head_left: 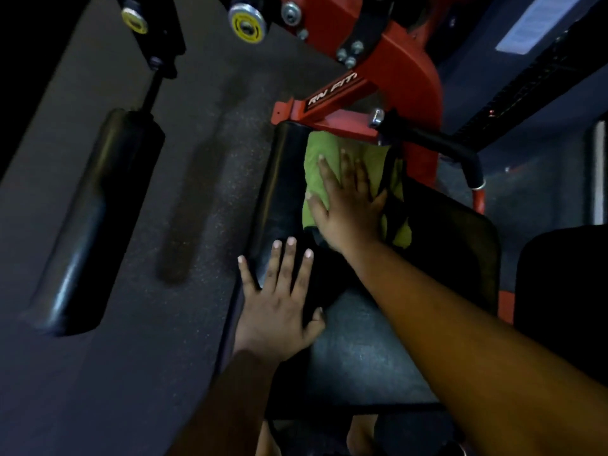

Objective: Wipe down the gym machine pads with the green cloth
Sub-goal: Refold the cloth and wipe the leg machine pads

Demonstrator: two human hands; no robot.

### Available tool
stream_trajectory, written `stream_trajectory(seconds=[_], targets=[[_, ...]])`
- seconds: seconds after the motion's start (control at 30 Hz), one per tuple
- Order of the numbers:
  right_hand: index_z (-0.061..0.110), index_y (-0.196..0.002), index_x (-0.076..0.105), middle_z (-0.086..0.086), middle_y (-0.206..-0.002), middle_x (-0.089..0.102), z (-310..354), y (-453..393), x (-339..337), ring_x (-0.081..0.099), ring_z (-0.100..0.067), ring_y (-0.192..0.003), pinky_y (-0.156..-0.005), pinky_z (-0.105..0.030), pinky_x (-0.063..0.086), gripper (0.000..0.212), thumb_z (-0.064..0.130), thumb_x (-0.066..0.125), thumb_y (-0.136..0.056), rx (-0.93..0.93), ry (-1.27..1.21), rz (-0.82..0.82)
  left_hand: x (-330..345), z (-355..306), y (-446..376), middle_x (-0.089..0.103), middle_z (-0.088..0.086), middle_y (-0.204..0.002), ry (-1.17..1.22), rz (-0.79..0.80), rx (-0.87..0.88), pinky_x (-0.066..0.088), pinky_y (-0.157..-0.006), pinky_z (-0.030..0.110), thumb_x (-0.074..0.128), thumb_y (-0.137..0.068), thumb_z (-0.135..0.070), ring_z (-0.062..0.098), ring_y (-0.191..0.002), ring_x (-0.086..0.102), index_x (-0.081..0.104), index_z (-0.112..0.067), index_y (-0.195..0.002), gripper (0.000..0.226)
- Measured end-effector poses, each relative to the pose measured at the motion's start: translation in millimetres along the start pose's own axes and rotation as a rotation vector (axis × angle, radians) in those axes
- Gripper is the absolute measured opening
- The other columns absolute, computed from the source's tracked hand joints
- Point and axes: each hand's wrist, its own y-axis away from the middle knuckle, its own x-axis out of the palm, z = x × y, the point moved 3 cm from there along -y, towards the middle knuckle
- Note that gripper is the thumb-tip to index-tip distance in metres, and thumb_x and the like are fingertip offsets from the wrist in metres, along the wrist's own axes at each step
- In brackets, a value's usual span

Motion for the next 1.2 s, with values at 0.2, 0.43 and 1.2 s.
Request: stream_trajectory(seconds=[0.2, 0.43, 1.2], targets=[[0.051, -0.158, 0.000, 0.007, -0.172, -0.002, -14, 65, -2, 0.011, -0.026, -0.156, -0.108, -0.076, 0.025, 0.080, 0.071, 0.029, -0.086, -0.462, 0.213, 0.128, -4, 5, 4, 0.006, 0.020, -0.169, 0.101, -0.127, -0.065, 0.012, -0.112, 0.080, 0.056, -0.081, -0.052, 0.036, -0.157, 0.008, 0.003, -0.013, -0.161, 0.104], [0.048, -0.153, 0.032, 0.003, -0.171, 0.013, 58, -60, -10, 0.014, -0.030, -0.155, -0.111, -0.078, 0.015, 0.073, 0.076, 0.042, -0.086, -0.203, 0.185, 0.002, -1, 25, 31, 0.007, 0.010, -0.171, 0.262, -0.143, -0.371, 0.007, -0.121, 0.069, 0.043, -0.093, -0.050, 0.026, -0.156, 0.015, 0.012, -0.014, -0.162, 0.084], [0.044, -0.160, -0.002, 0.000, -0.172, -0.001, -24, 193, 44, -0.003, -0.025, -0.158, -0.108, -0.079, 0.020, 0.083, 0.076, 0.017, -0.086, 0.300, 0.008, 0.018, 9, 35, 134, -0.003, 0.001, -0.172, 0.396, -0.012, -0.190, 0.000, -0.122, 0.065, 0.029, -0.099, -0.055, 0.017, -0.158, -0.004, 0.013, -0.025, -0.163, 0.072]])
